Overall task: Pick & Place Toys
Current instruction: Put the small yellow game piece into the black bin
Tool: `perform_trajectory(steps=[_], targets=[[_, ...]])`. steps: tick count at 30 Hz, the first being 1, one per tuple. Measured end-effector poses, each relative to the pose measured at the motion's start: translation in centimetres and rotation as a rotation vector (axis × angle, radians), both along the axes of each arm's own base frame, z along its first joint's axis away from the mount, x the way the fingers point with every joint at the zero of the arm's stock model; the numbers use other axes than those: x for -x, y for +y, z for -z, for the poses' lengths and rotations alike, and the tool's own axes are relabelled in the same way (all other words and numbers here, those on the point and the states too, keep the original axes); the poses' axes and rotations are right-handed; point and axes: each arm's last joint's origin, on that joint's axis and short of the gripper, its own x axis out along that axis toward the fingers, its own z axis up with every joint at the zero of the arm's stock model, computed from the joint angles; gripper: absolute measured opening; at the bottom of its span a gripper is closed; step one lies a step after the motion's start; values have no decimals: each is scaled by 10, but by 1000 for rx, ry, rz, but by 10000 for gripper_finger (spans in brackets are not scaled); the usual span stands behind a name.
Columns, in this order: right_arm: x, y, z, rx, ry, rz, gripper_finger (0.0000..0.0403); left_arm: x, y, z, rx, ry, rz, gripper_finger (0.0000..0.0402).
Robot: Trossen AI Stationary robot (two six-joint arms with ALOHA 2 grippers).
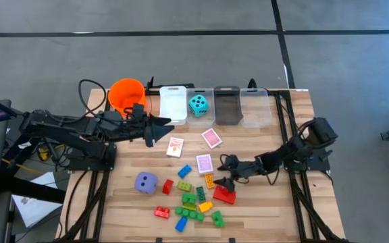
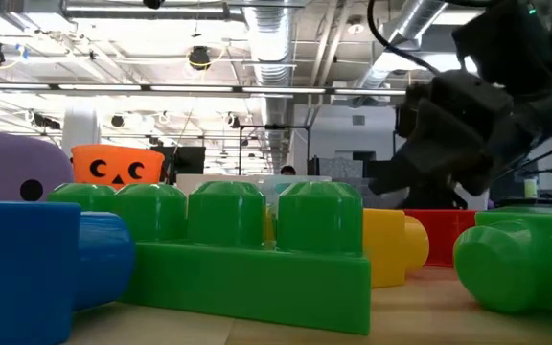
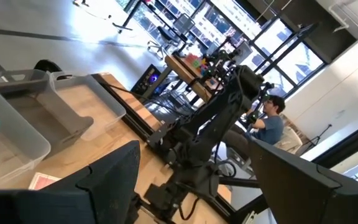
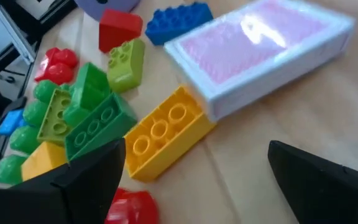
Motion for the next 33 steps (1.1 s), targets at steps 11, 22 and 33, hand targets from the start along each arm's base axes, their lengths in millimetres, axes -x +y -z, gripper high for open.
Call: perform_trajectory(steps=[11,22,33], targets=[[-12,-8,1,-41,-37,30,385,0,0,0,0,0,3,298],[-32,-40,-7,-103,-66,71,385,0,0,0,0,1,6,298],[-33,-58,-5,-192,-25,116,385,0,-2,0,2,3,62,298]])
